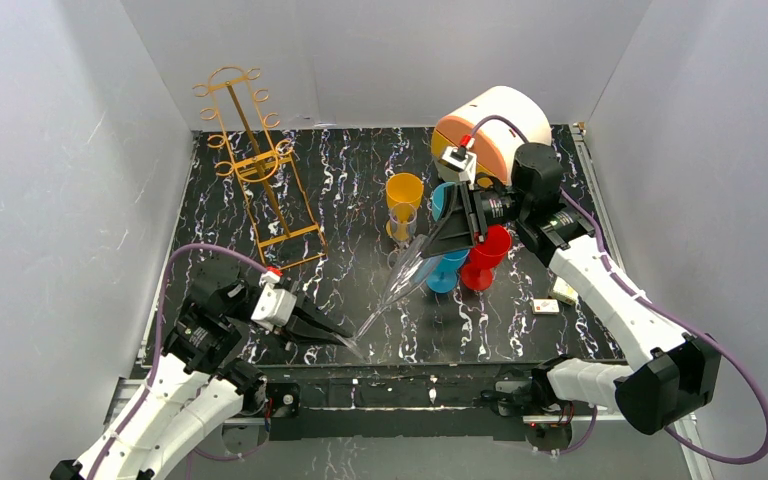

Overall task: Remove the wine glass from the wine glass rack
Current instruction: Place the wine glass at the center of the board.

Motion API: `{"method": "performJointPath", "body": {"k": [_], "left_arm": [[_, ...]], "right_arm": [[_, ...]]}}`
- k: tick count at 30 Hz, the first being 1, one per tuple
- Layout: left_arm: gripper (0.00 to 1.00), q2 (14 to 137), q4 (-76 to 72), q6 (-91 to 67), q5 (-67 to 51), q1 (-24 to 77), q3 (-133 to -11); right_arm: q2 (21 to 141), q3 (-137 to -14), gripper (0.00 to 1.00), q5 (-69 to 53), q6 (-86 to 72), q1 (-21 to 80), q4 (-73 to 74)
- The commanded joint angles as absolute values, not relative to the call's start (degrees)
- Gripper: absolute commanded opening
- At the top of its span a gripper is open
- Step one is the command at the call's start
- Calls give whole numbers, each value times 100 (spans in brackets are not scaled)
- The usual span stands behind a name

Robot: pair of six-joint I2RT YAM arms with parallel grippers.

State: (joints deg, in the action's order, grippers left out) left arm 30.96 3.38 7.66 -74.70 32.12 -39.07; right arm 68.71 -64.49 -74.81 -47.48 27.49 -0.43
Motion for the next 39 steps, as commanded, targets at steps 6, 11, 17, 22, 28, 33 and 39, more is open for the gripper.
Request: {"method": "performJointPath", "body": {"k": [6, 11, 17, 22, 28, 33, 39], "left_arm": [[0, 3255, 303, 1022, -6214, 3164, -3835], [0, 3266, 426, 1168, -6148, 3164, -3755], [0, 3171, 635, 1276, -6070, 3164, -3737], [0, 3193, 840, 1380, -6030, 3164, -3789], [0, 3122, 1047, 1575, -5985, 3164, -3816], [0, 3003, 1063, 1517, -6007, 3164, -3849], [0, 3033, 1178, 1533, -6065, 3164, -3859]], "right_arm": [[6771, -6541, 28, -8059, -4534, 2992, 336], [6705, -6541, 15, -8088, -4505, 3013, 326], [6570, -6529, 21, -8105, -4509, 3059, 299], [6501, -6470, 11, -8095, -4508, 3077, 290], [6444, -6427, 1, -7931, -4390, 3094, 377], [6434, -6394, 1, -7654, -4221, 3094, 571], [6530, -6409, 47, -7743, -4282, 3094, 581]]}}
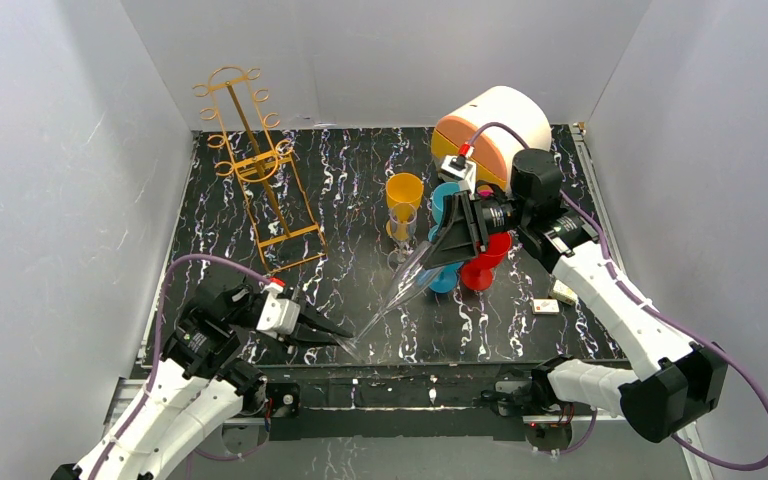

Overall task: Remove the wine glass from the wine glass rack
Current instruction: Place the wine glass at the center of the board.

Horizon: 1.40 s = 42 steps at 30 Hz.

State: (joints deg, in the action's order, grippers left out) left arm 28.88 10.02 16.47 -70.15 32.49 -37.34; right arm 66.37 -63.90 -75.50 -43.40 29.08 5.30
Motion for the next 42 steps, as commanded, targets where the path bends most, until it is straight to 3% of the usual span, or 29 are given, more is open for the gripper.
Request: {"method": "performJointPath", "body": {"k": [1, 3, 5, 6, 10, 12, 17, 19, 22, 32, 37, 42], "left_arm": [[0, 3068, 1228, 1564, -6079, 3164, -3878], [0, 3114, 1346, 1677, -6079, 3164, -3929], [0, 3161, 1382, 1749, -6042, 3164, -3942], [0, 3187, 1381, 1771, -6023, 3164, -3957], [0, 3376, 1484, 1889, -6031, 3164, -4097], [0, 3431, 1556, 1998, -6039, 3164, -4112], [2, 3424, 1556, 1780, -5979, 3164, -4129], [18, 3392, 1572, 1663, -5850, 3164, -4144], [29, 3286, 1610, 1586, -5705, 3164, -4115], [74, 3008, 2143, 1659, -5372, 3164, -4171], [84, 3026, 2450, 1821, -5203, 3164, -4300], [87, 3059, 2787, 2029, -5174, 3164, -4451]], "right_arm": [[6524, -6422, 52, -7751, -4284, 3094, 577], [6501, -6455, 56, -7780, -4274, 3093, 572], [6489, -6460, 51, -7810, -4272, 3094, 564], [6495, -6458, 47, -7812, -4271, 3094, 567], [6521, -6445, 12, -7783, -4261, 3094, 606], [6509, -6434, 1, -7687, -4093, 3096, 733], [6493, -6548, 1, -7207, -3593, 3094, 1266], [6547, -6715, 1, -6871, -3120, 3094, 1864], [6655, -6914, 1, -6475, -2735, 3094, 2506], [6647, -6902, 1, -6143, -2641, 3095, 2670], [6727, -6984, 1, -5928, -2437, 3096, 2935], [6726, -7014, 1, -5825, -2410, 3103, 2981]]}}
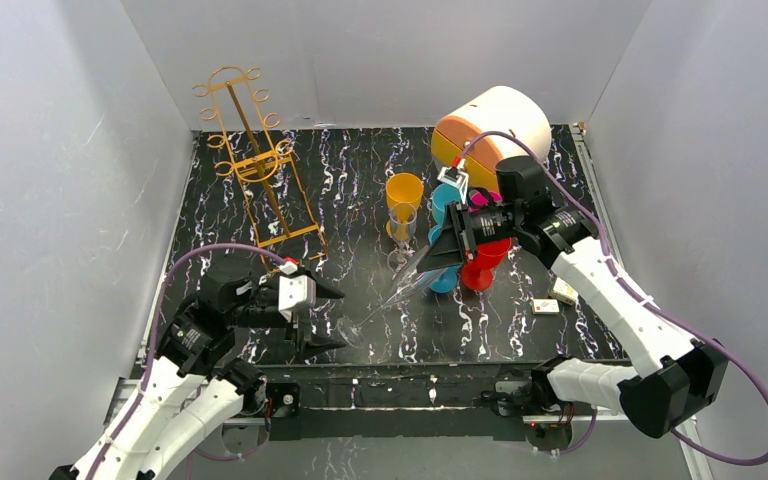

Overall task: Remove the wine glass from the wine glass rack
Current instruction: Place the wine glass at the center of the board.

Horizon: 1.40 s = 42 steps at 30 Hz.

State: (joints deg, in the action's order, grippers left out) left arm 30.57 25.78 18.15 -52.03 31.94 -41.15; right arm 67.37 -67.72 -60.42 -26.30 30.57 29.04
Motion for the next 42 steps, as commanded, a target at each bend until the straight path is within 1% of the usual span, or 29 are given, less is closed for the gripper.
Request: {"method": "performJointPath", "body": {"k": [1, 5, 8, 10, 11, 14, 17, 19, 22, 25, 31, 34, 39, 42], "left_arm": [[87, 3059, 2839, 2081, -5158, 3164, -4473], [88, 3039, 2891, 2144, -4965, 3164, -4512], [90, 3065, 2863, 2005, -4483, 3164, -4561], [93, 3093, 2728, 1808, -4037, 3164, -4524], [97, 3090, 2561, 1562, -3686, 3164, -4467], [98, 3118, 2063, 622, -2587, 3164, -4285], [98, 3209, 1796, -285, -1887, 3164, -4175], [98, 3350, 1773, -648, -1633, 3164, -4166], [98, 3591, 1767, -1069, -1592, 3164, -4210], [98, 3692, 1799, -1463, -1402, 3168, -4260], [98, 3429, 1961, -1975, -860, 3164, -4228], [98, 3241, 2084, -1996, -775, 3164, -4257], [98, 2806, 2386, -2012, -572, 3164, -4373], [98, 2740, 2736, -1987, -561, 3164, -4466]], "right_arm": [[6724, -7021, 1, -5802, -2392, 3096, 2998], [6756, -7093, 1, -5628, -2325, 3103, 3131], [6800, -7204, 1, -5257, -2282, 3123, 3310], [6835, -7297, 1, -4785, -2183, 3233, 3504], [6856, -7341, 1, -4530, -2153, 3317, 3575], [6912, -7472, 1, -3683, -2097, 3738, 3730], [6958, -7607, 1, -2407, -2020, 4379, 3899], [7023, -7729, 1, -1485, -1957, 4820, 4079], [7259, -7966, 1, -202, -1926, 5463, 4385], [7609, -8160, 1, 544, -1860, 5848, 4690], [8427, -8595, 1, 1425, -1906, 6087, 5339], [8638, -8689, 1, 1656, -2000, 6091, 5315], [8672, -8506, 1, 1615, -2043, 6091, 4654], [9080, -8723, 1, 1479, -2007, 6090, 4884]]}}
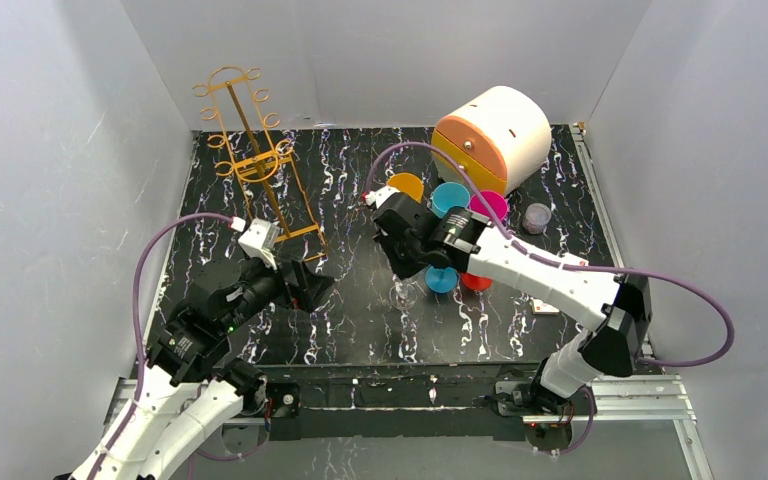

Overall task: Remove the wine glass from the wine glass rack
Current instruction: Place the wine glass at the center of the board.

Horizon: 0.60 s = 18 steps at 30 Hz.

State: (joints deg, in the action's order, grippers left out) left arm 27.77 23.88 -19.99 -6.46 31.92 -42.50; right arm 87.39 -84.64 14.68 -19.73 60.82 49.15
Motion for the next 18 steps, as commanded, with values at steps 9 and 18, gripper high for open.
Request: {"method": "performJointPath", "body": {"k": [9, 18], "left_arm": [[98, 3064, 2934, -2030, -664, 3164, -4700], [98, 3026, 3080, -1958, -479, 3164, -4847]], "right_arm": [[9235, -9079, 7, 1654, -1872, 6085, 5387], [9315, -9213, 11, 1663, -1863, 6090, 5541]]}}
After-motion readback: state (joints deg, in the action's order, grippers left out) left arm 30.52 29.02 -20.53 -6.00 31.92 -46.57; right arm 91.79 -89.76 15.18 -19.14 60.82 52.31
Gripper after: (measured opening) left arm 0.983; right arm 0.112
